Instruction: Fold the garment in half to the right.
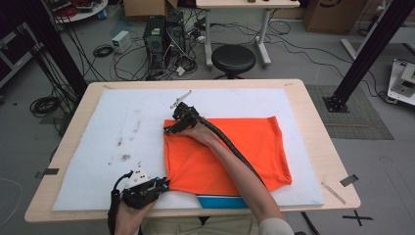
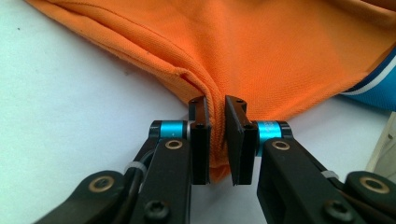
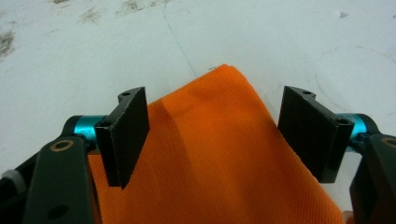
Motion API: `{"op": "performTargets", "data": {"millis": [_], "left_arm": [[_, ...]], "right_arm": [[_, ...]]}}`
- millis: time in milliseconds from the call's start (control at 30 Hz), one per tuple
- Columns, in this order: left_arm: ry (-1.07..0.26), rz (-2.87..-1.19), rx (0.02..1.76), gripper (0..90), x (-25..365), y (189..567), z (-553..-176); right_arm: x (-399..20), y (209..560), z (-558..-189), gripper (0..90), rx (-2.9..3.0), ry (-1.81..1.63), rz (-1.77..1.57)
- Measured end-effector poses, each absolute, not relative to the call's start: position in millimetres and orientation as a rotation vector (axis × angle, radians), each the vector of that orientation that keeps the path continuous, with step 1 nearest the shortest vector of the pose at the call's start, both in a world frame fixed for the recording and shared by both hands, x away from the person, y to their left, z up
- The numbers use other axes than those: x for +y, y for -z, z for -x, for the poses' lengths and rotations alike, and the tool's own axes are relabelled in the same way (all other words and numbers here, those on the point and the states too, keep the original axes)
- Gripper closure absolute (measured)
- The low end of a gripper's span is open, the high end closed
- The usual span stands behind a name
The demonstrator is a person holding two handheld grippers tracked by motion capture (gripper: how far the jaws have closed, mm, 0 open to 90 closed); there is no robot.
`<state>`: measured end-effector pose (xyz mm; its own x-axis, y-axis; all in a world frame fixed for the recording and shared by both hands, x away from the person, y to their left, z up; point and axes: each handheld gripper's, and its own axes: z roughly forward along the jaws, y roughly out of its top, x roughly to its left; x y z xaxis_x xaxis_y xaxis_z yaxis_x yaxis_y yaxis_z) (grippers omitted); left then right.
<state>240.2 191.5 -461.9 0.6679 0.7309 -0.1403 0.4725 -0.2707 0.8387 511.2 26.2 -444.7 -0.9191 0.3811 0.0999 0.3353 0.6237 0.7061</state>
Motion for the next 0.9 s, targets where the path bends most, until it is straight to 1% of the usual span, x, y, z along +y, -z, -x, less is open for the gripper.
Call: {"op": "performTargets", "data": {"millis": [367,633,700,900], "left_arm": [[-0.346,-1.927,0.939,80.7,191,462,-240],[-0.344,-1.928,0.938,80.6,191,462,-240],[-0.345,-1.929,0.936,80.6,191,462,-240],[-0.347,-1.929,0.935,80.6,191,462,-240]], "right_arm": [[33,448,-515,25.3,2.778,-1.175,-0.625],[40,448,-515,27.2,2.784,-1.136,-0.606],[41,448,-514,29.7,2.778,-1.127,-0.602],[41,445,-512,48.8,2.802,-1.135,-0.558]]}}
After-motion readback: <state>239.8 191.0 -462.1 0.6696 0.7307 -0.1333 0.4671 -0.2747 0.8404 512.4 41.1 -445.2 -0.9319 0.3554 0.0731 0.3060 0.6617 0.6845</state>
